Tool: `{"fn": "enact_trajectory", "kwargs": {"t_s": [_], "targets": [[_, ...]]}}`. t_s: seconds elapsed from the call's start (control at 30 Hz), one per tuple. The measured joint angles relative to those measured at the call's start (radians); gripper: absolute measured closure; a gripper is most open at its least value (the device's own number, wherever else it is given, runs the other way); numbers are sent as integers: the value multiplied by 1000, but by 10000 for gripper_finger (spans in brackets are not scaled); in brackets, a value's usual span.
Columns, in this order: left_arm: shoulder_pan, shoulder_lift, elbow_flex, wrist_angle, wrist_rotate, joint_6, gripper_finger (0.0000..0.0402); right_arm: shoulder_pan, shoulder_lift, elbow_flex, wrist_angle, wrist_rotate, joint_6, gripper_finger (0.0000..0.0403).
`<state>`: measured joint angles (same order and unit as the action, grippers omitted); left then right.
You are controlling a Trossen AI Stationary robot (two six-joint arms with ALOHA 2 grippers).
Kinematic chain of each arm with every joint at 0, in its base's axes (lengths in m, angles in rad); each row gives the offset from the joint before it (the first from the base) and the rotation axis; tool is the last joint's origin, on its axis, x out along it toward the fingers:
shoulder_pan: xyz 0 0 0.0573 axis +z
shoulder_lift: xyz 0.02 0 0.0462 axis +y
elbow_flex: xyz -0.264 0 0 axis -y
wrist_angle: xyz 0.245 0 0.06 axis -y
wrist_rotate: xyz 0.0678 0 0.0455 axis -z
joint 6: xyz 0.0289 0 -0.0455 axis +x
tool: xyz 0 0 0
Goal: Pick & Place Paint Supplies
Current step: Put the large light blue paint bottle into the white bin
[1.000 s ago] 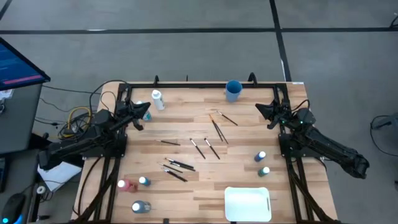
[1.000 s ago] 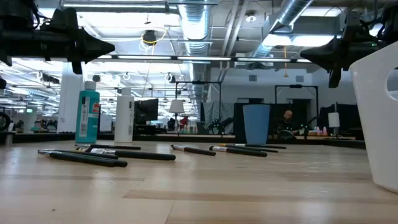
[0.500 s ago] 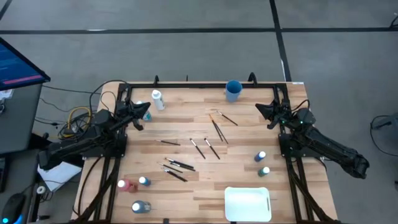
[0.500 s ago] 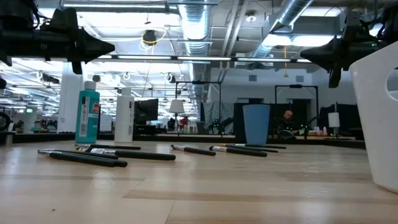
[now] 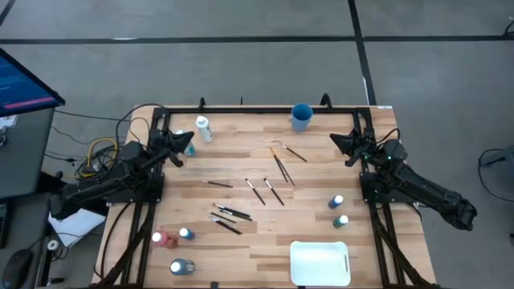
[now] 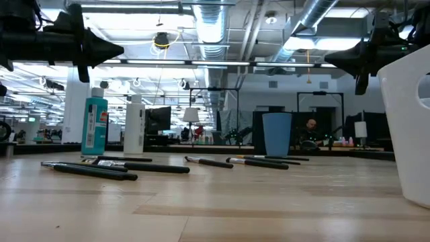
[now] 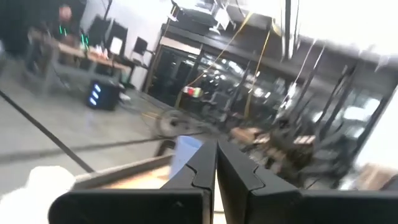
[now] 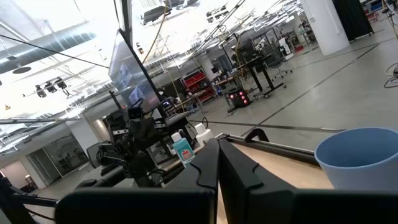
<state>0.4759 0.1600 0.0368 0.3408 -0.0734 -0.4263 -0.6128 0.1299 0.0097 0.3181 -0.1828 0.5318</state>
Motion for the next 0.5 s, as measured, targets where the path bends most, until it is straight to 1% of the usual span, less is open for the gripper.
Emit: {"fn": "enact_trajectory", "kwargs": {"t_s": [0.07,0.13,0.27,0.37,0.43,0.5], "targets": [[0,0,0,10,-1,-122,394,0,0,0,0,0,0,403],[0,0,0,27,-2,-180,394,0,0,0,0,0,0,403],[0,0,0,131,-9,-202,394,-3,0,0,0,0,-52,403],[0,0,3,194,-54,-251,394,-3,0,0,0,0,-68,403],[0,1,28,199,-80,-260,392,-3,0,0,0,0,-68,403],[0,14,65,201,-84,-260,385,-3,0,0,1,0,-68,403]]}}
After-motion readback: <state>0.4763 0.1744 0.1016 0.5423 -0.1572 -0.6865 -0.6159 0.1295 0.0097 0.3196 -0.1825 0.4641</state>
